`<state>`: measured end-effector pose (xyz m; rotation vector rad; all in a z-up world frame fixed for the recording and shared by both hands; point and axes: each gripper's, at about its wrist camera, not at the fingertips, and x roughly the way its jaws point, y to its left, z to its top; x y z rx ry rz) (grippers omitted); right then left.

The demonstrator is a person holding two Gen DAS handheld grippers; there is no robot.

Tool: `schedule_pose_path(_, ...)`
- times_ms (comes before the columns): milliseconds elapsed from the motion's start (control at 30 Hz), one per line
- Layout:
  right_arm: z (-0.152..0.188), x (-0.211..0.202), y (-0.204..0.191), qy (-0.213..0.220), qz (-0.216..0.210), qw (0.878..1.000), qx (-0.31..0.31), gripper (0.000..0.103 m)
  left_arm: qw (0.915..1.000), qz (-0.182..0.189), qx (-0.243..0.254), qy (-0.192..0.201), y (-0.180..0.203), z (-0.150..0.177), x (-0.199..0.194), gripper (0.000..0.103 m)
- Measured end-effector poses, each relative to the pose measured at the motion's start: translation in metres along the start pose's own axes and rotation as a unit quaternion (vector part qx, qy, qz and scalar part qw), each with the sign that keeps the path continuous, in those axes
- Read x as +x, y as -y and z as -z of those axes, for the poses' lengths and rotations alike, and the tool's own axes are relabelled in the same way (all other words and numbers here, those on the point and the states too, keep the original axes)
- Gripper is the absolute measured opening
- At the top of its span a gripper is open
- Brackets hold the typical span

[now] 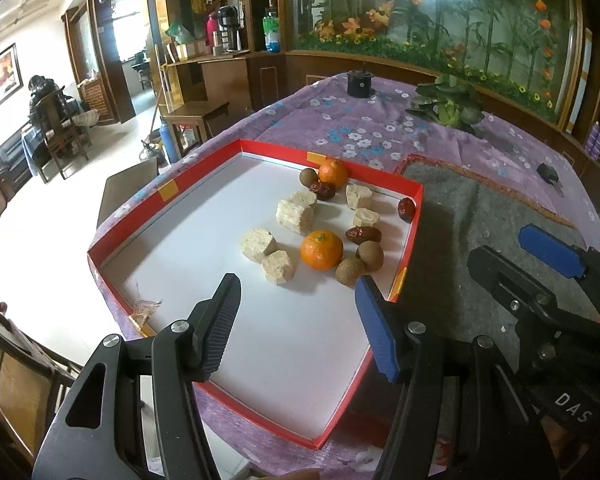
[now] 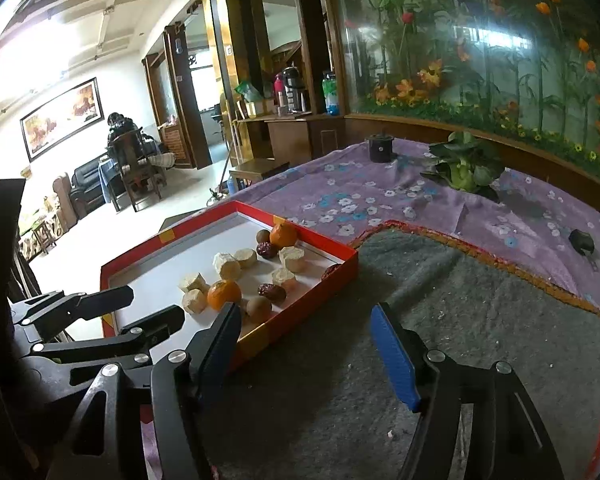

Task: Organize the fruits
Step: 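Withdraw both grippers from the tray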

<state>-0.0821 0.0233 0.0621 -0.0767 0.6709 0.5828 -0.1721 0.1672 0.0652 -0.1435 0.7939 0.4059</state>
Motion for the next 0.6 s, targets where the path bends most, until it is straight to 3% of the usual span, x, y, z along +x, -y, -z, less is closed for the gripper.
schedule_pose_path(600, -0.0012, 0.0079, -0.0062, -0.011, -0.002, 1.000, -0.014, 0.065, 0.9998, -0.017, -0.009, 0.010, -0.0086, -0.0030, 0.0042, 0.060)
